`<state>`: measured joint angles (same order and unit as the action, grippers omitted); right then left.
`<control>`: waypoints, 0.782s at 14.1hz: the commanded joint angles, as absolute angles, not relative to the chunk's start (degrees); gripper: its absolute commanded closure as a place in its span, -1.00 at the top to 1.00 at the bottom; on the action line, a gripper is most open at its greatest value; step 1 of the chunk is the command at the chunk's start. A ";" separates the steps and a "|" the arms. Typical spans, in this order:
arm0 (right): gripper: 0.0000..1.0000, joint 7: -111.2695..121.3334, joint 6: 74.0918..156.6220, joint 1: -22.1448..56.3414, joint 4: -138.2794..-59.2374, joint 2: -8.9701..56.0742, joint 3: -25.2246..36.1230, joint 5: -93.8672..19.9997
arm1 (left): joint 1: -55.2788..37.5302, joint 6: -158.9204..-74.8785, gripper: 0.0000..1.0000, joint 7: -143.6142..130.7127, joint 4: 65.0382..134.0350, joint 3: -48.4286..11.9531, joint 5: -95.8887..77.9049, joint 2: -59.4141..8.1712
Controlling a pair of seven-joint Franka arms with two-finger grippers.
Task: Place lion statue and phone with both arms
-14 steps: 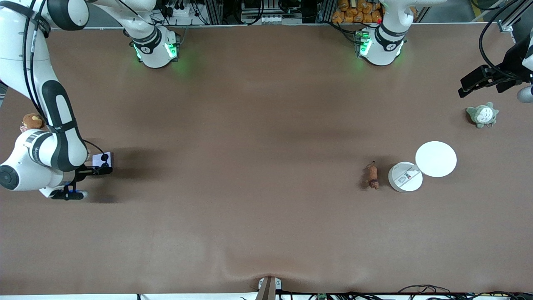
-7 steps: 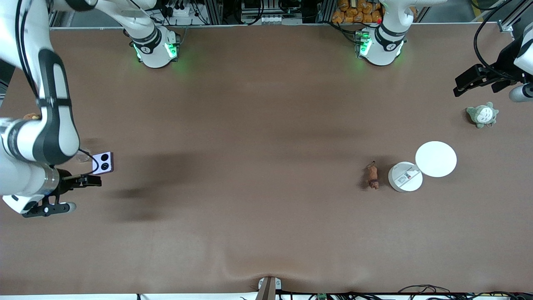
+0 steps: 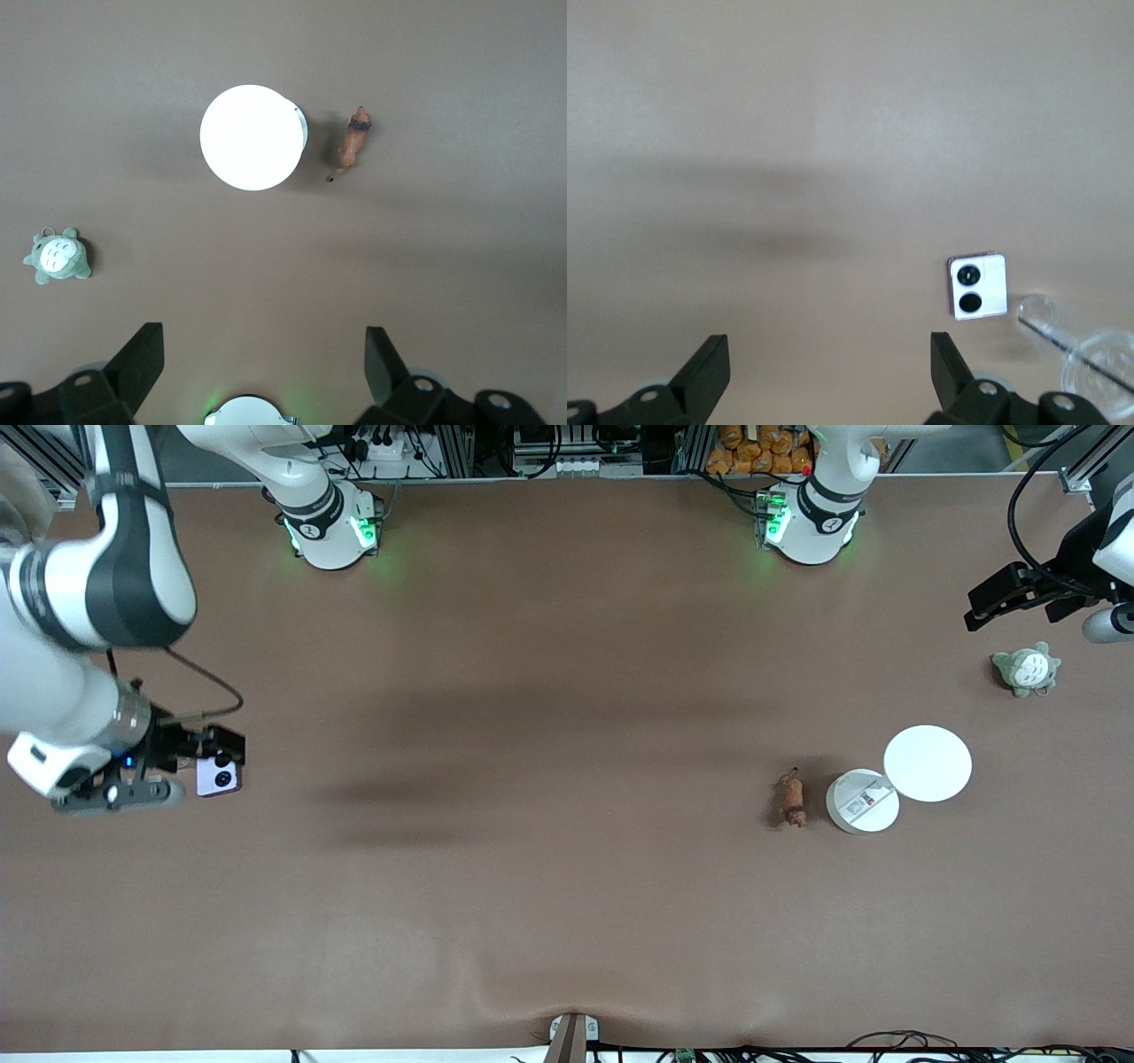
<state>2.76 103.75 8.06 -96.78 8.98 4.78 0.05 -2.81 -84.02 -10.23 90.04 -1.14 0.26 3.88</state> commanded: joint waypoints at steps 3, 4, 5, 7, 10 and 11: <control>1.00 2.55 99.86 3.53 -101.78 0.44 3.70 0.53 | -2.63 -82.88 1.00 -9.14 88.77 -1.23 -0.53 3.95; 1.00 2.72 98.71 2.30 -100.56 -0.08 3.17 0.61 | -2.72 -82.79 1.00 -9.23 88.77 -1.23 -0.53 4.13; 1.00 2.81 96.70 1.68 -98.81 -0.17 3.08 0.53 | -2.64 -82.10 1.00 -9.23 88.86 -1.23 -0.61 4.39; 1.00 4.99 89.16 0.01 -92.58 -0.35 2.20 0.35 | -2.46 -81.74 1.00 -10.01 89.82 -1.23 -0.62 6.14; 1.00 6.33 85.35 -2.81 -90.88 -3.50 1.14 -0.88 | -2.37 -82.44 1.00 -10.28 92.02 -1.84 -0.62 7.64; 1.00 6.33 84.30 -2.99 -91.05 -4.21 1.14 -0.88 | -2.37 -82.44 1.00 -10.20 92.46 -1.93 -0.62 8.43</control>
